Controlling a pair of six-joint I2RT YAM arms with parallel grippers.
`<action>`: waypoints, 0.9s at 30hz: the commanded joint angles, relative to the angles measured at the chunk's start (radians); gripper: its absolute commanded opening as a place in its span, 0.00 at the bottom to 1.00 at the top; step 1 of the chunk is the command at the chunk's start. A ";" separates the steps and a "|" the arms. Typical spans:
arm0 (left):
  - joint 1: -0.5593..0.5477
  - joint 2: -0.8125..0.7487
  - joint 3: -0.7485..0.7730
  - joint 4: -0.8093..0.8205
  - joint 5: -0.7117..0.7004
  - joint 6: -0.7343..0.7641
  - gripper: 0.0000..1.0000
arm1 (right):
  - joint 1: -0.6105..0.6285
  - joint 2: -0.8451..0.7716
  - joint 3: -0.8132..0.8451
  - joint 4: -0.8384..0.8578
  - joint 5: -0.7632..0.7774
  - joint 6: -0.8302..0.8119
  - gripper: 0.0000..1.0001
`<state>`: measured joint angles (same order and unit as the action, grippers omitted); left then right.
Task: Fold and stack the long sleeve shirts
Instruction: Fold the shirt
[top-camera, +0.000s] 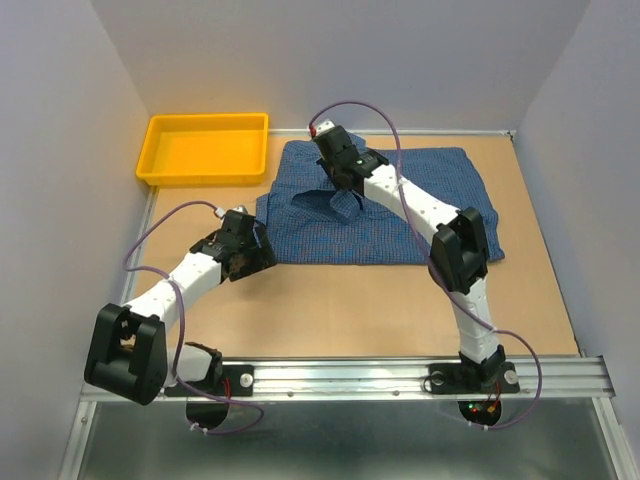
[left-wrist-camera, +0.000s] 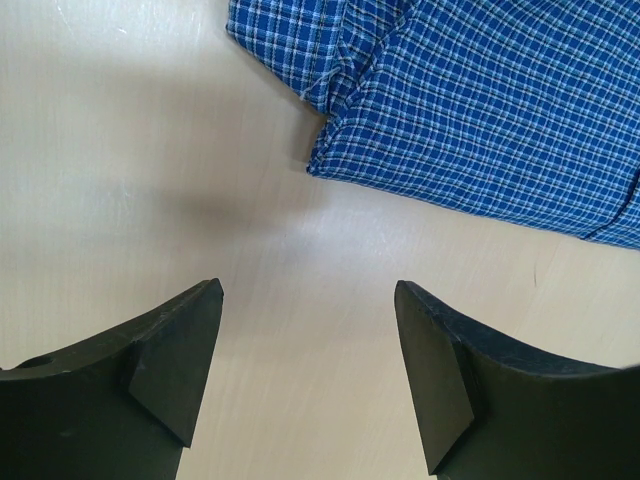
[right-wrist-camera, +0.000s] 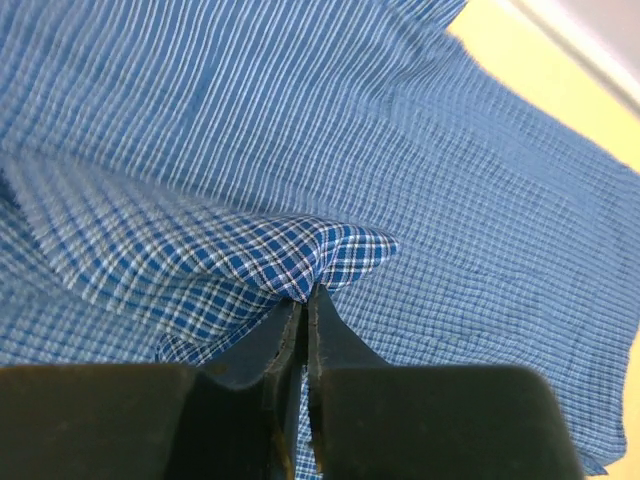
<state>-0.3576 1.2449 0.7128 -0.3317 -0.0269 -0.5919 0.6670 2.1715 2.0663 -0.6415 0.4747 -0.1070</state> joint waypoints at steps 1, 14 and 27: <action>0.005 0.002 0.025 0.017 0.005 0.006 0.81 | 0.000 -0.122 -0.116 0.049 -0.071 -0.039 0.10; 0.005 0.034 0.126 0.026 -0.018 -0.045 0.80 | -0.292 -0.489 -0.535 0.013 -0.157 0.334 0.76; -0.024 0.321 0.356 0.201 0.171 -0.037 0.71 | -0.852 -0.657 -1.037 0.304 -0.607 0.697 0.70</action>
<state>-0.3679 1.4986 1.0111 -0.2165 0.0734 -0.6262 -0.1543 1.5429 1.1156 -0.4805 0.0166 0.4603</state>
